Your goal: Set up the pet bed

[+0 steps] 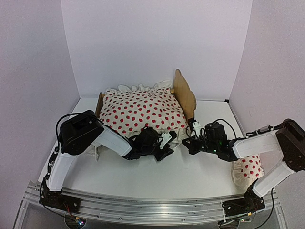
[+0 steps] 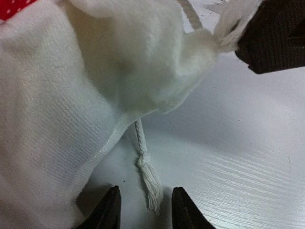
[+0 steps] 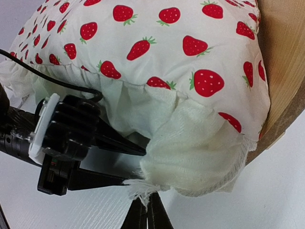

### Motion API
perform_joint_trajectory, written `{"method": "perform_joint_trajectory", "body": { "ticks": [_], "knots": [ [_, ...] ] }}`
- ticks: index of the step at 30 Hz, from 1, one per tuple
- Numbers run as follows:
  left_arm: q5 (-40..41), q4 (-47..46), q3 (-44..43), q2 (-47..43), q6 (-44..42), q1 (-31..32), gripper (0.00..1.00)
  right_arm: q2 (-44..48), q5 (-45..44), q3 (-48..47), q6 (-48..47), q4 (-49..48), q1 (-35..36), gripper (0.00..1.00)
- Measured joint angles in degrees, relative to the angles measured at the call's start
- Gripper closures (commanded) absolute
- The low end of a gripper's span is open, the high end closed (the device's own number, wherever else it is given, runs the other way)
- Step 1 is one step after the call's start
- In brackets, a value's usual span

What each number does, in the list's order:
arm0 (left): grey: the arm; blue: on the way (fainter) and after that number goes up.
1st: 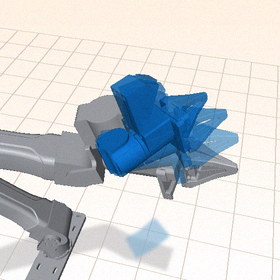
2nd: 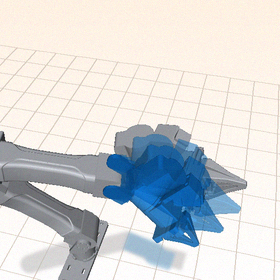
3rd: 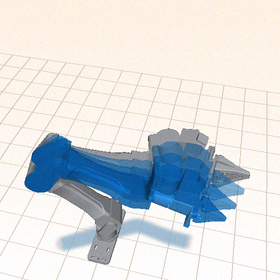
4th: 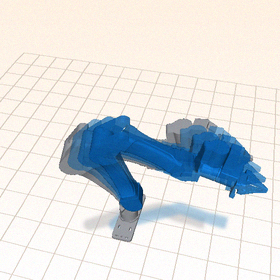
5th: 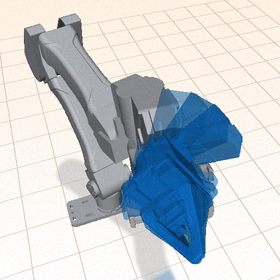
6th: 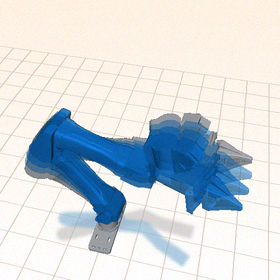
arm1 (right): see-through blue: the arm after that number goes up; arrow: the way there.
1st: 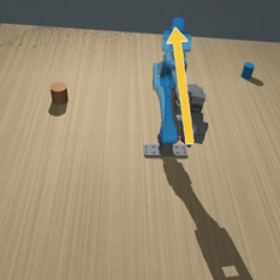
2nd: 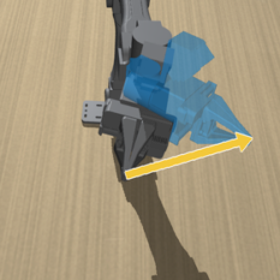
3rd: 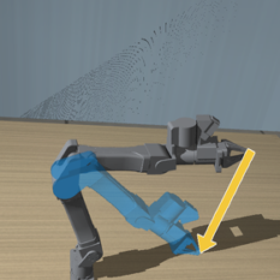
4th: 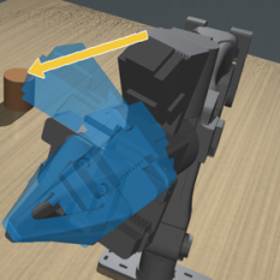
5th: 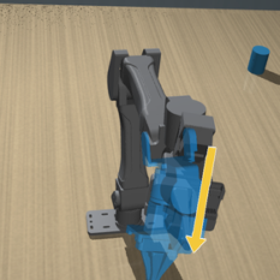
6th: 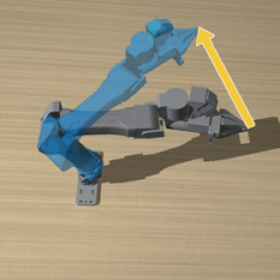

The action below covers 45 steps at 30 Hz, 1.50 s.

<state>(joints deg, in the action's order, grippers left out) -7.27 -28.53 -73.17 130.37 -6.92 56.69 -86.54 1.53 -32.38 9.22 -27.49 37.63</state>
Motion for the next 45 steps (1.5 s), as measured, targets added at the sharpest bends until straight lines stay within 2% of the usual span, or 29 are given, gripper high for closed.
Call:
{"method": "perform_joint_trajectory", "body": {
  "ticks": [6,10,19,27,35,45],
  "knots": [
    [-0.32,-0.29,-0.74,0.89,0.9,0.06,0.84,0.3,0.16,-0.41,-0.14,1.69,0.0,1.0],
    [-0.69,-0.48,-0.74,1.0,0.91,0.08,0.87,0.48,0.21,-1.67,-0.12,3.06,-0.1,1.0],
    [-0.73,-2.11,-1.82,2.38,0.42,0.15,1.0,0.86,0.44,-2.92,-0.15,5.36,-0.37,1.0],
    [-0.5,-2.48,-1.81,2.51,-0.28,0.15,1.0,3.96,-0.12,-5.67,-1.66,13.47,-1.78,1.0],
    [-0.5,-3.76,-0.58,2.34,-2.25,0.15,1.0,8.9,-2.78,-15.98,-7.67,25.19,-4.93,1.0],
    [-1.81,0.01,7.23,-4.39,-3.56,0.11,1.0,8.25,-4.47,-22.28,-13.77,33.6,-6.27,1.0]
  ]
}}
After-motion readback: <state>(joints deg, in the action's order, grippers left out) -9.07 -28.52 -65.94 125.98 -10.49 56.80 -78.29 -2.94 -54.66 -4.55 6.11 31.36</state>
